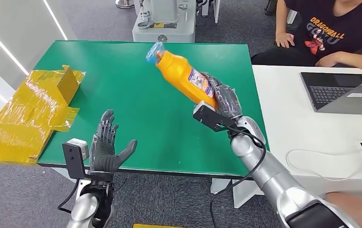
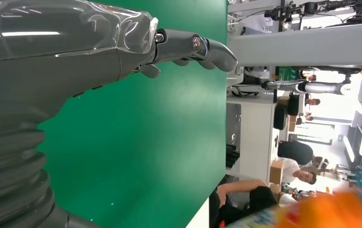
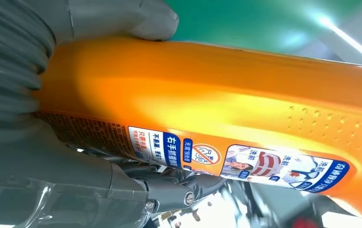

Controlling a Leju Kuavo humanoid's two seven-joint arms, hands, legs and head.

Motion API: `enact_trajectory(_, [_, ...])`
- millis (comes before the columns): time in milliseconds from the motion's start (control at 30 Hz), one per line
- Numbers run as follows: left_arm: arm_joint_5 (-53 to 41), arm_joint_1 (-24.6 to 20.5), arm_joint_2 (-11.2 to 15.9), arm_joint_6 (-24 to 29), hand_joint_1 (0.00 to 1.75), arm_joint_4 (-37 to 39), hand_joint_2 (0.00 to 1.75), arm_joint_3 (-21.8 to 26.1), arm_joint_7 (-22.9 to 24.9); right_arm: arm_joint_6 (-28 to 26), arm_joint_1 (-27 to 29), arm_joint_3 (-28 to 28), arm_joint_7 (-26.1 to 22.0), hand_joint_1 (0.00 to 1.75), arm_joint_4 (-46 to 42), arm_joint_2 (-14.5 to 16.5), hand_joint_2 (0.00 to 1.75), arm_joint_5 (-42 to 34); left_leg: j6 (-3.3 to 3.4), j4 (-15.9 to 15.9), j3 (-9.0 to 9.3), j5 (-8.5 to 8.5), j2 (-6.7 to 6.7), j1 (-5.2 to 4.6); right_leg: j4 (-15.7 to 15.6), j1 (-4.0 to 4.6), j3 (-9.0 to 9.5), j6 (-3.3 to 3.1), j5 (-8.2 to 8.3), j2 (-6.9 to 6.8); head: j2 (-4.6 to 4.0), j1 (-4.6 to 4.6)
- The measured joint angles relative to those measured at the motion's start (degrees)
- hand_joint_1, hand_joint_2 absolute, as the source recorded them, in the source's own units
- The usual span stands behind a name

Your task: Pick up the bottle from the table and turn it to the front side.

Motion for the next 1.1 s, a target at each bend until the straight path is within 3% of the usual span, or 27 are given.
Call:
enact_trajectory(233, [-0.7, 0.2, -0.1, 1.2, 0.00, -0.9, 1.75, 0.0, 0.0, -1.1, 8.2, -6.2, 0.6, 1.75, -12.7, 2.3, 1.75, -6.8, -0.01, 0.0, 0.00, 0.00, 0.01, 0.00, 0.0, 0.00, -0.03, -0.04, -0.03, 0.01, 0.00, 0.01])
enact_trajectory(667, [-5.6, -0.8, -0.5, 0.6, 0.00, -3.4, 1.75, -0.4, 2.0, 0.5, 25.5, -7.5, 3.5, 1.75, -33.0, 3.3, 1.75, -15.1, -0.09, -0.1, 0.00, -0.11, 0.01, 0.00, 0.0, 0.00, -0.06, -0.08, -0.12, 0.01, 0.00, 0.00])
enact_trajectory(1100, [-8.3, -5.9, -0.5, -2.8, 0.00, -3.7, 1.75, -2.8, 3.4, 3.1, 32.3, -9.8, 4.3, 1.75, -41.2, 3.8, 1.75, -12.4, -0.09, -0.1, 0.00, -0.11, 0.03, 0.00, 0.0, 0.00, -0.08, -0.08, -0.13, 0.04, 0.00, 0.00])
